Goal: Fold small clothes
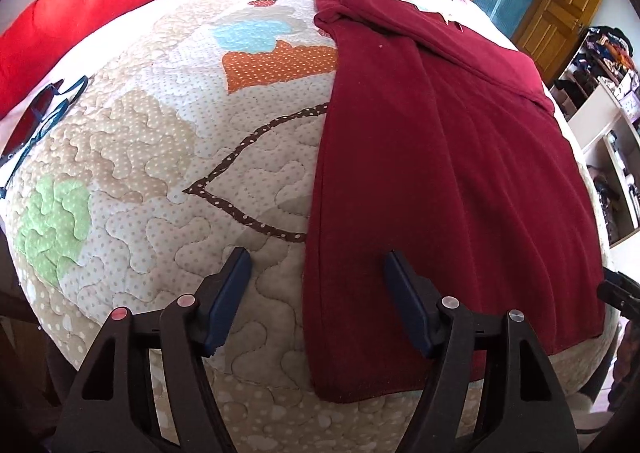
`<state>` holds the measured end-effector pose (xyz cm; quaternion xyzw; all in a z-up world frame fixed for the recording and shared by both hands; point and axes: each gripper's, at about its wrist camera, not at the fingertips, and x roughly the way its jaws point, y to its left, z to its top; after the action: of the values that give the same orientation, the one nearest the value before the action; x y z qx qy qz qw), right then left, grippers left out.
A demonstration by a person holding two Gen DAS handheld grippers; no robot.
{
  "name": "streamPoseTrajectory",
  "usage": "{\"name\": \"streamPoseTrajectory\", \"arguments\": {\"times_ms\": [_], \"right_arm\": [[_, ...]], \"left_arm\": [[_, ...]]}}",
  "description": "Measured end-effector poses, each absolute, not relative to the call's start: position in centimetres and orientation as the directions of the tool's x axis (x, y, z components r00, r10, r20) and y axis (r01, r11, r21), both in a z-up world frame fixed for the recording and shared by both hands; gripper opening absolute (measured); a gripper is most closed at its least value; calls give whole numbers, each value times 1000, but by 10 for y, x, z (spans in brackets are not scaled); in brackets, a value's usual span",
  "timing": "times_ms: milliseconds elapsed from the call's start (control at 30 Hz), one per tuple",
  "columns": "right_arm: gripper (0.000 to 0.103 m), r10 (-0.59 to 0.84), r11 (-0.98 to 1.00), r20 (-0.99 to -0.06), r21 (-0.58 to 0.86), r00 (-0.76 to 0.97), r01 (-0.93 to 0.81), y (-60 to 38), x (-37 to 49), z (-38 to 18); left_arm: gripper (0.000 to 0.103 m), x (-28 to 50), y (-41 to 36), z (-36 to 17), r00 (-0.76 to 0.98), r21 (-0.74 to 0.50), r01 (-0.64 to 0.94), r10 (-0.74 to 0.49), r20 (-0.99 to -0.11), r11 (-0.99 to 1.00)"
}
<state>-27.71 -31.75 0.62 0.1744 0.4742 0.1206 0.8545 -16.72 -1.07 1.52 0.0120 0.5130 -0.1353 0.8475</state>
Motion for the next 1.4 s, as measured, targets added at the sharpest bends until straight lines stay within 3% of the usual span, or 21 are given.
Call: {"name": "streamPoseTrajectory", "arguments": {"times_ms": [267, 333, 400, 467, 633, 867, 933, 1000, 1400], "right_arm": [[70, 379, 904, -761, 427, 526, -33, -317, -276, 4], [65, 372, 905, -756, 424, 539, -30, -316, -277, 4], [14, 316, 933, -773, 358, 550, -33, -309, -277, 6], [9, 278, 951, -780, 305, 561, -47, -304, -277, 9], [8, 268, 952, -752, 301, 602, -48, -312, -288, 25], [8, 286, 943, -786, 333, 549, -14, -321, -281, 11], [18, 337, 916, -765, 400, 548, -5, -328, -283, 9], [46, 379, 890, -752, 455, 539, 8, -336, -287, 4], [47, 539, 800, -658, 596, 527, -73, -326, -295, -4]], "left_arm": [[71, -166, -9, 14, 435, -120, 234, -214, -875, 965], [73, -166, -11, 13, 436, -115, 238, -212, -874, 964], [73, -167, -11, 12, 437, -110, 240, -209, -875, 964], [73, -166, -12, 12, 432, -109, 240, -207, -878, 965], [73, -170, -9, 14, 411, -119, 246, -215, -886, 962], [79, -180, -12, 13, 394, -119, 254, -215, -894, 960], [79, -181, -13, 12, 392, -114, 267, -216, -894, 957], [80, -182, -14, 11, 390, -112, 272, -216, -895, 956], [82, -181, -15, 11, 359, -140, 269, -234, -904, 953]]}}
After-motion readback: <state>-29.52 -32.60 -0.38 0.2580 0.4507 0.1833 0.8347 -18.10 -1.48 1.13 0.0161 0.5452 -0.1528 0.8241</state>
